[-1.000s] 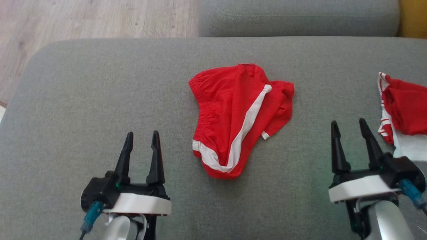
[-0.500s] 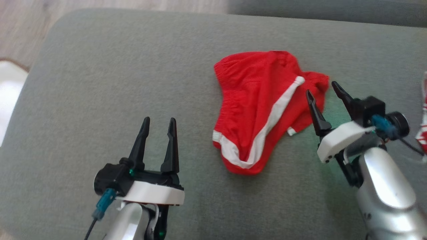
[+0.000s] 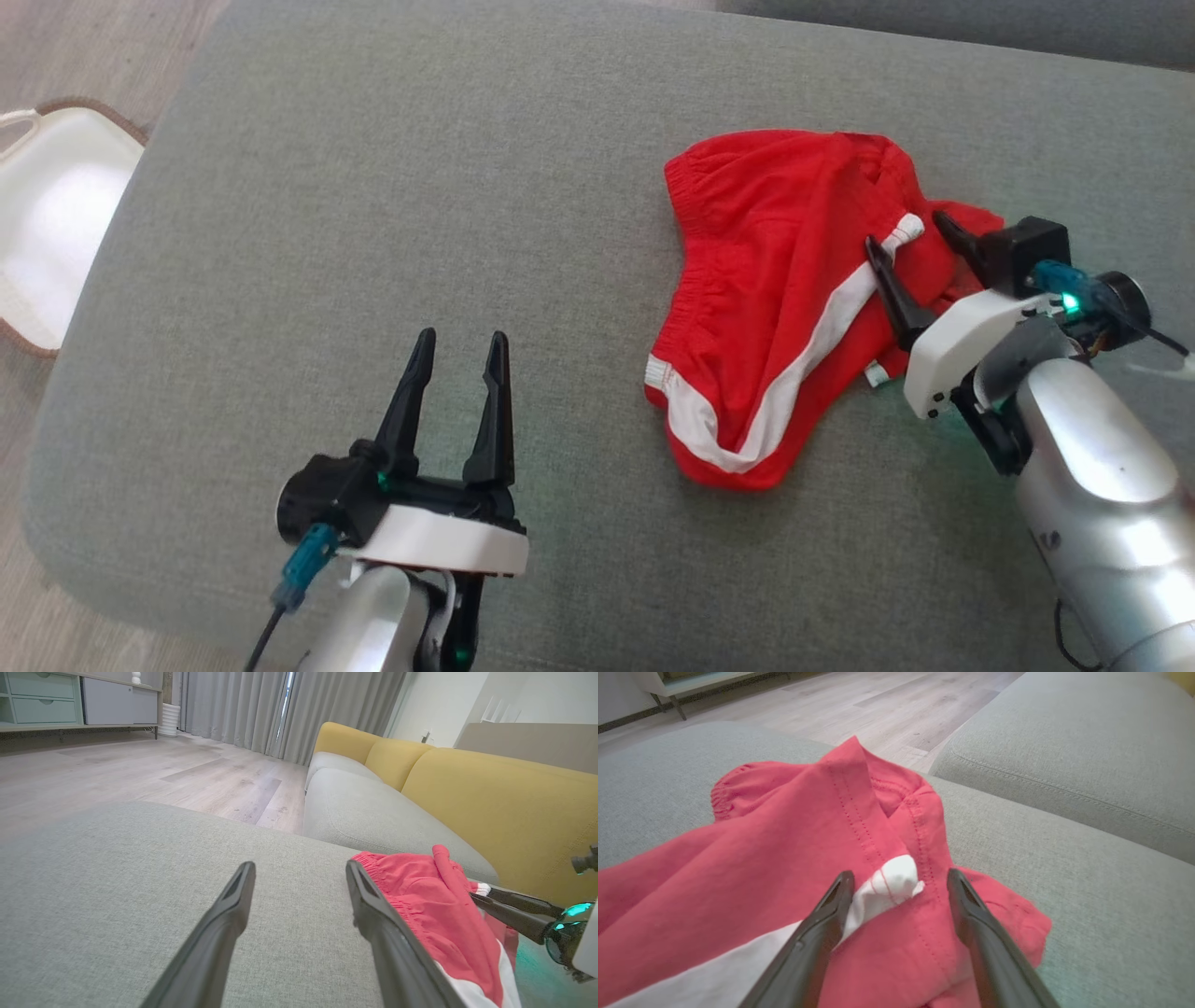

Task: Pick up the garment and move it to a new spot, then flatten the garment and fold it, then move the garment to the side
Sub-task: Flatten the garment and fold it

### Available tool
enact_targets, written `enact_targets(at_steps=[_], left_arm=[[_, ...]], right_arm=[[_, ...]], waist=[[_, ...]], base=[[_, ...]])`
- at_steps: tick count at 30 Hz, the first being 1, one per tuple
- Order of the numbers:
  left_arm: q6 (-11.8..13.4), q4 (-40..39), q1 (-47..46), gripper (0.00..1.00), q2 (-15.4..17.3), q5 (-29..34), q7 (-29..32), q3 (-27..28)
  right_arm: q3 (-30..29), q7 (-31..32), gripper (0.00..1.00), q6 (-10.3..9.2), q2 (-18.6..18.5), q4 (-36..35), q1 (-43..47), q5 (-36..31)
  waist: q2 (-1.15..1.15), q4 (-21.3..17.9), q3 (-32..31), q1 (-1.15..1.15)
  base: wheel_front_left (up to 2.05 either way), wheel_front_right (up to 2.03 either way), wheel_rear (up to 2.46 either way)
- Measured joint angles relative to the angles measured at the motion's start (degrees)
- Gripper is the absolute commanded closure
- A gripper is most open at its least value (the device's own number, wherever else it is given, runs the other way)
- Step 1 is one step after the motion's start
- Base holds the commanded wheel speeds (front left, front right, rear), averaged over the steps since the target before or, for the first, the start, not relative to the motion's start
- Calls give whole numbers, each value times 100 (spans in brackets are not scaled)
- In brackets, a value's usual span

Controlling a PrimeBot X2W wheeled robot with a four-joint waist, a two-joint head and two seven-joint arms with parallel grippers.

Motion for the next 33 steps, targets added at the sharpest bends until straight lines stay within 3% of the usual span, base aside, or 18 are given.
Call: enact_targets(at_steps=[2, 3, 4, 12, 21, 23, 30, 31, 32, 33], left_arm=[[40, 1, -2, 0, 0, -4, 0, -19], [45, 1, -5, 0, 0, -19, 0, -30], [47, 1, -7, 0, 0, -27, 0, -37], [75, 35, -12, 0, 0, -47, 0, 13], [94, 13, 34, 0, 0, 67, -1, 261], [94, 3, 42, 0, 0, 68, -1, 276], [90, -57, 49, 0, 0, 120, 0, 399], [90, -57, 50, 0, 0, 136, -1, 411], [90, -57, 51, 0, 0, 146, 0, 416], [90, -57, 52, 0, 0, 152, 0, 417]], right_arm=[[108, -11, 5, 0, -8, 130, -65, 71], [151, -33, 47, -1, -8, 198, -100, 103], [189, -52, 100, 0, -9, 240, -132, 141], [41, -487, 100, -1, -24, 527, -302, 279], [-1847, -917, 100, 0, 24, 405, 226, -3], [-2023, -916, 100, -1, 67, 339, 403, -85], [-2997, -616, 100, -1, 778, -316, 1535, -666], [-3070, -595, 58, -1, 877, -439, 1649, -738], [-3109, -595, 0, 0, 949, -570, 1747, -800], [-3139, -588, 0, 0, 1005, -691, 1831, -855]], waist=[[0, 24, 13, 0], [0, 33, 18, 0], [0, 38, 23, 0], [0, -97, -38, 0], [0, -650, -288, -1], [0, -719, -309, -1], [0, -1136, -418, -1], [0, -1173, -431, -1], [0, -1203, -445, -1], [0, -1229, -459, -1]], base=[[0, 0, 0], [0, 0, 0], [0, 0, 0], [0, 0, 0], [0, 0, 0], [0, 0, 0], [0, 0, 0], [0, 0, 0], [0, 0, 0], [0, 0, 0]])
